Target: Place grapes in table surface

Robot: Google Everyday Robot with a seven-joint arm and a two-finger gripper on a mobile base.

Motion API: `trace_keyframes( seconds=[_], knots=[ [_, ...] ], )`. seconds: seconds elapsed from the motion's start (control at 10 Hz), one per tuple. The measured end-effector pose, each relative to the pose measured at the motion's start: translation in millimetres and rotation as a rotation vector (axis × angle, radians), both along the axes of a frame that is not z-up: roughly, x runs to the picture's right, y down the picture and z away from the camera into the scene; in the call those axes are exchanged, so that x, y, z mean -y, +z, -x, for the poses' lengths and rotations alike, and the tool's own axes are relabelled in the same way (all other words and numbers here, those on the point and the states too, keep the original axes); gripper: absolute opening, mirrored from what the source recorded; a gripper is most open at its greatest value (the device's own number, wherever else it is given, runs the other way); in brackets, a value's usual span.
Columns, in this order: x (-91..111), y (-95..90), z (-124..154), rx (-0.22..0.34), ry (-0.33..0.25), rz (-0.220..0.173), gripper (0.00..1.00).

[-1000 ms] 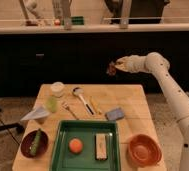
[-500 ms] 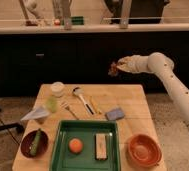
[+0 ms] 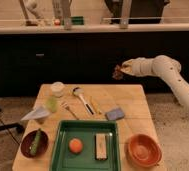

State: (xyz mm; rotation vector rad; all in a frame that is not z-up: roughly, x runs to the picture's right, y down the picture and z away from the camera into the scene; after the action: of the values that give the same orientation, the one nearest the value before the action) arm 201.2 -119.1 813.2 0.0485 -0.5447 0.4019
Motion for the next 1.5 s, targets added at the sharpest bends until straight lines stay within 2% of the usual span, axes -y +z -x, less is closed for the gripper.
trace_keyframes(
  seconds=[0.2, 0.7, 1.0, 1.5],
  knots=[
    [-7.2, 3.1, -0.3, 0.008, 0.008, 0.012, 0.0],
    [-29.1, 26.5, -2.5, 0.049, 0.052, 0.067, 0.0],
    [-47.7, 51.6, -13.8, 0.07, 0.095, 0.121, 0.0],
    [-67.8, 91.8, -22.6, 0.1, 0.157, 0.219, 0.0]
  ],
)
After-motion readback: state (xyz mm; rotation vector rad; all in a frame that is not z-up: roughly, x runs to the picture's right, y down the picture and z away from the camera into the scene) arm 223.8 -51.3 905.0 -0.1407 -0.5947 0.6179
